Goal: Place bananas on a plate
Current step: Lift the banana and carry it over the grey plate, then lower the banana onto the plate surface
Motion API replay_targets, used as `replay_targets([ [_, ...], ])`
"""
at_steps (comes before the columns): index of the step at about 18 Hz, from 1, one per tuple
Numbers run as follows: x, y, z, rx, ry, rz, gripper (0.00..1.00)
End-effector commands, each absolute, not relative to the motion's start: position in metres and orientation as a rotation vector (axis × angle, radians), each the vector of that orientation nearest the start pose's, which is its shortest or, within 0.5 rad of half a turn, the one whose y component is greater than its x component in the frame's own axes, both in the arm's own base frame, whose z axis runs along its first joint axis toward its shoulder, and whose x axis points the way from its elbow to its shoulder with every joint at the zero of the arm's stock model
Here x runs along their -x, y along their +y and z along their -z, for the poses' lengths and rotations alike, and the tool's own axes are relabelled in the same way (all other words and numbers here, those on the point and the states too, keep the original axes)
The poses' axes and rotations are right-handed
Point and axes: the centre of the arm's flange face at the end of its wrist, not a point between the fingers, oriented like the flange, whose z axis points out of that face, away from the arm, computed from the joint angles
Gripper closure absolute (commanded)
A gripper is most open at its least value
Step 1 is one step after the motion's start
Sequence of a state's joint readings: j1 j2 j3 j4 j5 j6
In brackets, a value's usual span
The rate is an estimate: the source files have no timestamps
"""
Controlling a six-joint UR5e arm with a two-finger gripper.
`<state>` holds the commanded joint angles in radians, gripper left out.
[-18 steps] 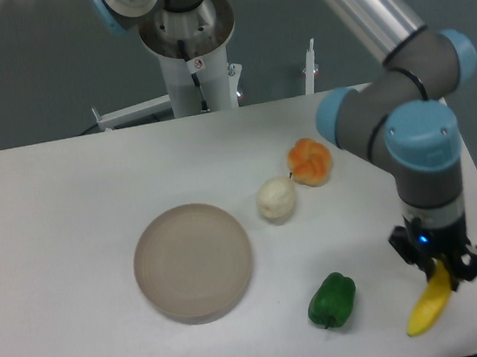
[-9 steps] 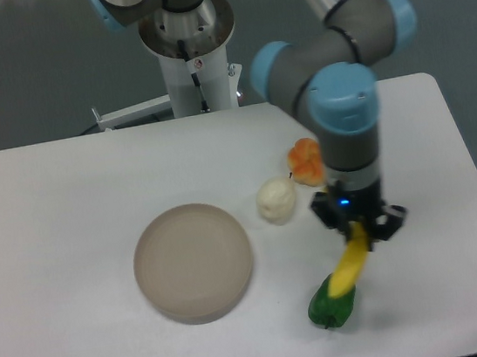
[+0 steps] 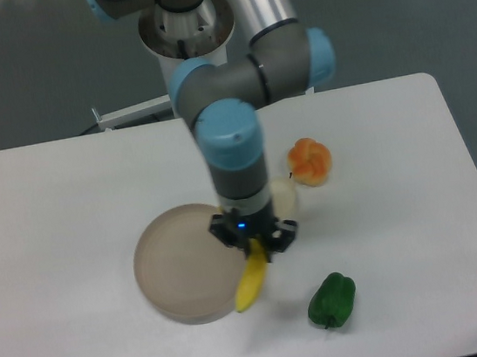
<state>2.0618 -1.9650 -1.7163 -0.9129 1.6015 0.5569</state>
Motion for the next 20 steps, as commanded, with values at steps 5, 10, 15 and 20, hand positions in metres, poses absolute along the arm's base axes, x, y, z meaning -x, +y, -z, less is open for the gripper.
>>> replay_targets([
  [5, 0.148, 0.600, -0.247, 3.069, 0.101, -0.107, 0.92],
  [10, 0.139, 0.600, -0.233, 3.089, 0.124, -0.093, 0.92],
  [15, 0.138, 0.602, -0.218, 3.109, 0.128, -0.078, 0.91],
  [20, 0.134, 0.605, -0.208, 3.122, 0.143, -0.072, 0.90],
])
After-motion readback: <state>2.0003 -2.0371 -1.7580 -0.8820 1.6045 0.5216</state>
